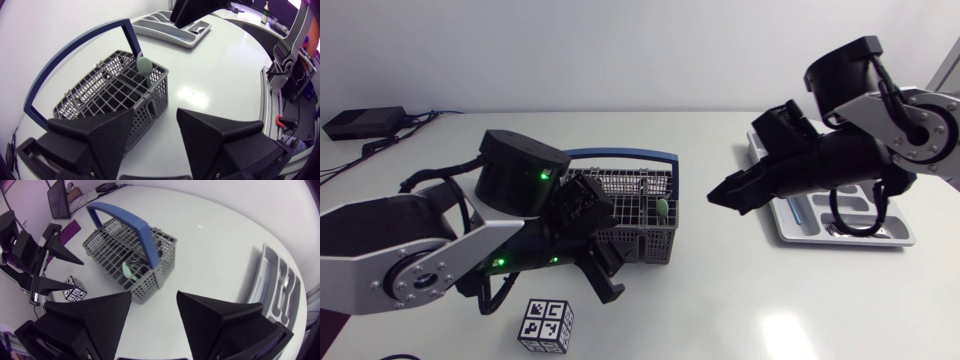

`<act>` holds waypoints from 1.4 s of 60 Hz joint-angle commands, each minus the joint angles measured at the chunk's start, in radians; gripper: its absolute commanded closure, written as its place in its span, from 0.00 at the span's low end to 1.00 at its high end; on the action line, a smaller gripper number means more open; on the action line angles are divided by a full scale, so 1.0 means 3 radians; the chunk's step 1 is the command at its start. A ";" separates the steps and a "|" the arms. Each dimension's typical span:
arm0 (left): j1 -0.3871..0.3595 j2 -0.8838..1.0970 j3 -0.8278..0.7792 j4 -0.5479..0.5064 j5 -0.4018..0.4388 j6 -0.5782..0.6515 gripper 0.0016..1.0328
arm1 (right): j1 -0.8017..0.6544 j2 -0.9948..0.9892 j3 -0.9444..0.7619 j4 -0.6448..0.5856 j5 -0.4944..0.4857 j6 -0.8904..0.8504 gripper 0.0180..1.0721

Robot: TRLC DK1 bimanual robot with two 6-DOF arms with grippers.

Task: Transfer all utensils from the basket to the drawer tray.

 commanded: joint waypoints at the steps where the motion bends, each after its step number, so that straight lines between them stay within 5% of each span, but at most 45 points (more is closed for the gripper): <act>1: -0.0004 0.0063 0.0074 0.0027 0.0008 0.0049 0.42 | 0.0201 0.0058 0.0018 0.0063 -0.0021 0.0164 0.37; 67: 0.0108 0.0170 0.0069 0.0119 0.0100 0.0075 0.42 | 0.0707 0.0871 0.0263 0.0548 0.0235 0.0251 0.57; 84: 0.0180 0.0283 0.0095 0.0247 0.0100 0.0080 0.42 | 0.0707 0.0927 0.0279 0.0605 0.0235 0.0251 0.74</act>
